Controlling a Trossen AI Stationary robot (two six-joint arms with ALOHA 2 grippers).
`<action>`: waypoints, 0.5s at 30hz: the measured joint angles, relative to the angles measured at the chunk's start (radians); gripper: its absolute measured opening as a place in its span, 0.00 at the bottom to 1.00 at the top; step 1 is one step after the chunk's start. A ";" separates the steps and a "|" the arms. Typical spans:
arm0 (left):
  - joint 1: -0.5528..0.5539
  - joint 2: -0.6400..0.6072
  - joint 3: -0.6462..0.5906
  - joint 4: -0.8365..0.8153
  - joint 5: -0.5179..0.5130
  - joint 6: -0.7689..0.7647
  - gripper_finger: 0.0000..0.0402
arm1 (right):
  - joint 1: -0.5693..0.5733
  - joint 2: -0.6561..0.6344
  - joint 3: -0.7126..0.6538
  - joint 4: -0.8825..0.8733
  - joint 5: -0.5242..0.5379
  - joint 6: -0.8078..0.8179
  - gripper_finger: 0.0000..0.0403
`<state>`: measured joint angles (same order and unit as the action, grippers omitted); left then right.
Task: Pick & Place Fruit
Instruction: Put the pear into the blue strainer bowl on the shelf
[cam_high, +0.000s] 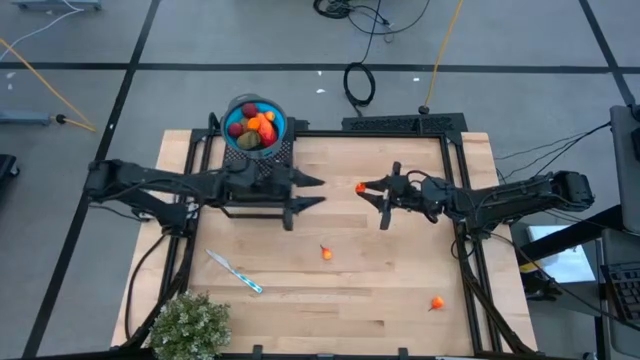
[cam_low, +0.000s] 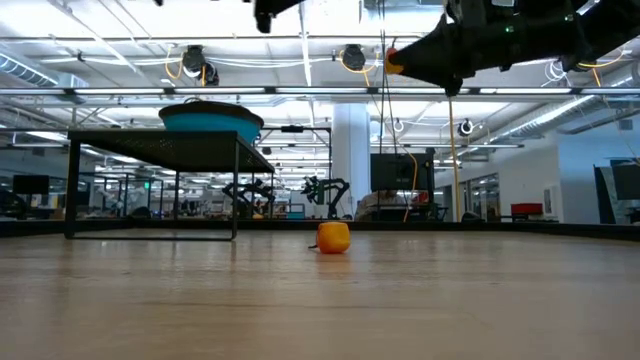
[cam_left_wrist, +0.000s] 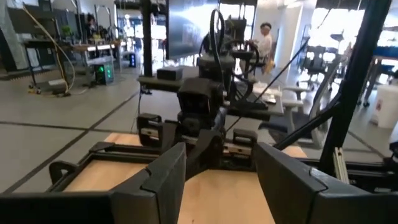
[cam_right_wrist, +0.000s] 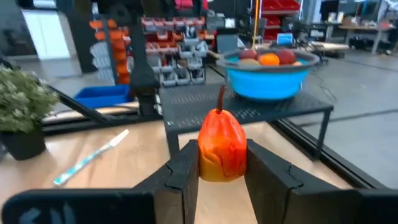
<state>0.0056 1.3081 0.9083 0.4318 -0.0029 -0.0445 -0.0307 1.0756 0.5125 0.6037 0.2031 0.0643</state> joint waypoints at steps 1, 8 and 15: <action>-0.003 0.024 0.025 -0.013 0.000 0.003 0.48 | 0.000 0.000 0.000 0.012 -0.007 0.000 0.25; -0.019 0.175 0.184 -0.090 -0.006 0.050 0.48 | 0.001 0.000 0.000 0.086 -0.133 0.001 0.25; -0.017 0.300 0.337 -0.202 -0.016 0.054 0.48 | 0.032 0.000 0.000 0.105 -0.180 0.002 0.25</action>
<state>-0.0116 1.6079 1.2457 0.2295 -0.0185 0.0091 0.0011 1.0752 0.5125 0.7091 0.0235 0.0658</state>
